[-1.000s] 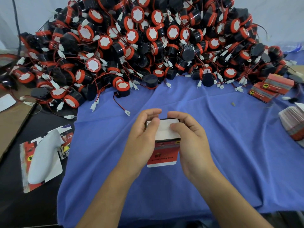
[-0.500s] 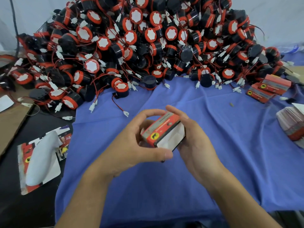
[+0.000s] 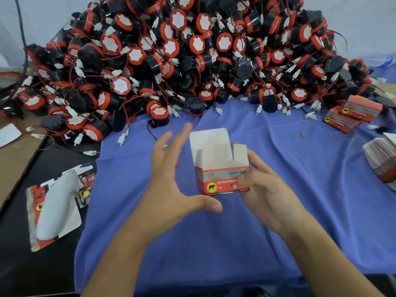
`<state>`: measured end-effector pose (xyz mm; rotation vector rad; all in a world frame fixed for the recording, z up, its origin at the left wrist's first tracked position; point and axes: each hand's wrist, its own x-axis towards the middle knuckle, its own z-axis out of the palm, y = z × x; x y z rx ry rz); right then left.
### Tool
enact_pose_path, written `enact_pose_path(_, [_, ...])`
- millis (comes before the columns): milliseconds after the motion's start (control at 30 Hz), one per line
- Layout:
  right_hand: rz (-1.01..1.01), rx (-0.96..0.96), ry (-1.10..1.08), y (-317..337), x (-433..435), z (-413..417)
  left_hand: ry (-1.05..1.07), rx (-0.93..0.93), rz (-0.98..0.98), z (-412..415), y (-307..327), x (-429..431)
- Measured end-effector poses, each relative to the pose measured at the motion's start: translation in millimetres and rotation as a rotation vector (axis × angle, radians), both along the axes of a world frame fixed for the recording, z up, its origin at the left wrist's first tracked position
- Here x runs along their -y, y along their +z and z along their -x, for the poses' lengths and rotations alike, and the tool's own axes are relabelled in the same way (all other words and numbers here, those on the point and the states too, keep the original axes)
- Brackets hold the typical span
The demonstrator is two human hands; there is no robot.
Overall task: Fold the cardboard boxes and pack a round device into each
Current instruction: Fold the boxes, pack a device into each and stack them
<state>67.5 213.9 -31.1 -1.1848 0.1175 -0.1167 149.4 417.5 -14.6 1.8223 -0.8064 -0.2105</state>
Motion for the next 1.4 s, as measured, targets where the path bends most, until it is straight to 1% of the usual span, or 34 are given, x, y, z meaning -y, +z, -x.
enact_pose_path(67, [0.075, 0.018, -0.007, -7.2, 4.0, 0.1, 0.034, -0.258, 0.169, -4.7, -11.5, -3.1])
enact_pose_path(100, [0.119, 0.018, -0.002, -11.3, 5.1, -0.1, 0.009, -0.350, 0.213, -6.9, -16.7, -2.9])
enact_pose_path(133, [0.167, 0.010, 0.005, -16.0, 6.2, 0.0, -0.016, -0.373, 0.212, -8.9, -22.3, -0.6])
enact_pose_path(200, [0.306, -0.031, 0.000, -22.6, 7.4, 0.4, 0.010, -0.295, 0.159, -11.1, -31.8, 6.0])
enact_pose_path(267, [0.501, -0.064, -0.027, -26.2, 8.3, 1.5, 0.065, -0.237, 0.133, -11.5, -37.8, 11.9])
enact_pose_path(333, [0.652, -0.078, -0.047, -29.0, 7.8, 2.0, 0.076, -0.239, 0.130, -11.1, -42.1, 15.1])
enact_pose_path(400, [0.711, -0.078, -0.055, -28.0, 5.8, 1.1, 0.070, -0.260, 0.131, -10.9, -43.7, 14.6])
enact_pose_path(467, [0.718, -0.077, -0.003, -23.7, 8.0, 0.3, 0.043, -0.284, 0.108, -13.5, -43.7, 11.8])
enact_pose_path(533, [0.693, -0.083, 0.154, -18.9, 15.5, 1.2, 0.017, -0.355, 0.099, -16.0, -40.4, 6.4])
enact_pose_path(567, [0.645, -0.099, 0.200, -16.1, 20.8, 2.5, 0.017, -0.404, 0.108, -18.5, -37.3, 2.6])
enact_pose_path(633, [0.474, -0.134, 0.138, -7.7, 33.8, 4.4, 0.065, -0.467, 0.162, -26.6, -27.4, -3.6])
enact_pose_path(733, [0.202, -0.106, -0.020, 5.6, 52.2, -9.8, 0.215, -0.495, 0.261, -47.7, -15.1, -5.3])
enact_pose_path(800, [0.156, -0.122, -0.091, 16.1, 57.2, -31.9, 0.289, -0.515, 0.299, -64.3, -11.9, 1.4])
enact_pose_path(900, [0.231, -0.161, -0.083, 30.1, 53.2, -84.0, 0.385, -0.466, 0.257, -98.3, -10.4, 18.8])
enact_pose_path(1033, [0.364, -0.204, 0.084, 43.9, 43.8, -164.9, 0.545, -0.386, 0.229, -149.6, -12.7, 42.2])
enact_pose_path(1133, [0.491, -0.245, 0.223, 47.0, 34.9, -217.3, 0.639, -0.247, 0.082, -182.0, -24.4, 50.4])
enact_pose_path(1200, [0.572, -0.287, 0.302, 40.0, 25.0, -244.9, 0.631, -0.184, -0.073, -200.2, -34.3, 53.1])
enact_pose_path(1267, [0.622, -0.328, 0.347, 27.3, 12.4, -264.9, 0.619, -0.161, -0.164, -214.3, -42.4, 56.3])
enact_pose_path(1333, [0.672, -0.346, 0.354, 16.4, 0.4, -277.5, 0.624, -0.163, -0.157, -224.0, -48.8, 57.7])
enact_pose_path(1400, [0.710, -0.315, 0.327, 9.1, -5.7, -283.2, 0.631, -0.167, -0.123, -230.3, -53.3, 56.2])
